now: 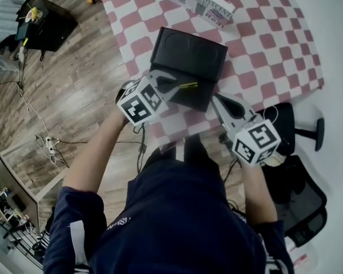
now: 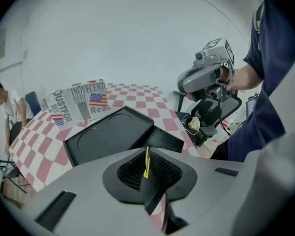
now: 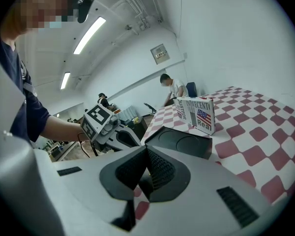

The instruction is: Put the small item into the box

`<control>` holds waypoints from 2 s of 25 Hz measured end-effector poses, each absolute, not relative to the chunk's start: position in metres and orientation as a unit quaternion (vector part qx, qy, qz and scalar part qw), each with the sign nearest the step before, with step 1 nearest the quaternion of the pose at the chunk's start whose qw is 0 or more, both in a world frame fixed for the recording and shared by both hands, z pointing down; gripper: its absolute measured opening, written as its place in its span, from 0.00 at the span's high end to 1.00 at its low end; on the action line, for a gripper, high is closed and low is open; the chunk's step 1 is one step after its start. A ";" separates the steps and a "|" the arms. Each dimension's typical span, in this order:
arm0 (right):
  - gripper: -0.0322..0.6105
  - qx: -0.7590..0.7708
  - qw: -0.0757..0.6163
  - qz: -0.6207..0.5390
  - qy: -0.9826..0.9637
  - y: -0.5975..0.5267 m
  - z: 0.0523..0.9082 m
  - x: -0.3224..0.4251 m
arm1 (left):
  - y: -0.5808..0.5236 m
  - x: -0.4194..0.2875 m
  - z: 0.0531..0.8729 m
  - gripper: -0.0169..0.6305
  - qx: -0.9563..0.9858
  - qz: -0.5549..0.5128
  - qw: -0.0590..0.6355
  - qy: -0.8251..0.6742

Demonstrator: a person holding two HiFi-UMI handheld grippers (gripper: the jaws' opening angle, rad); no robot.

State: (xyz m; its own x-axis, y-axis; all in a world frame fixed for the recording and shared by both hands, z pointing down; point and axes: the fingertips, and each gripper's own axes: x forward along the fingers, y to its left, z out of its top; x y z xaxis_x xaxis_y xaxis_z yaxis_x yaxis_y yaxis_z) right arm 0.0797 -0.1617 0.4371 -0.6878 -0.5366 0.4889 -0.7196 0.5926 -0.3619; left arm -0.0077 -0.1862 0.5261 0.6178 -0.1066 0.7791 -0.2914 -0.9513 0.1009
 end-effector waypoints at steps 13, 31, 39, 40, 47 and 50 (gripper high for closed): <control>0.93 0.363 0.163 0.224 -0.890 -0.144 0.392 0.056 | -0.166 -0.034 0.429 0.92 0.929 0.283 0.111 -0.212; 0.93 0.365 0.155 0.189 -0.898 -0.115 0.366 0.025 | -0.142 -0.081 0.380 0.93 0.929 0.143 0.163 -0.299; 0.93 0.359 0.154 0.179 -0.903 -0.105 0.361 0.013 | -0.136 -0.091 0.372 0.93 0.927 0.120 0.168 -0.313; 0.93 0.358 0.154 0.178 -0.904 -0.104 0.361 0.011 | -0.134 -0.092 0.371 0.93 0.927 0.119 0.168 -0.314; 0.93 0.355 0.158 0.175 -0.905 -0.097 0.361 0.009 | -0.127 -0.086 0.368 0.93 0.930 0.117 0.160 -0.310; 0.93 0.354 0.160 0.175 -0.905 -0.096 0.361 0.010 | -0.127 -0.083 0.367 0.93 0.931 0.115 0.160 -0.308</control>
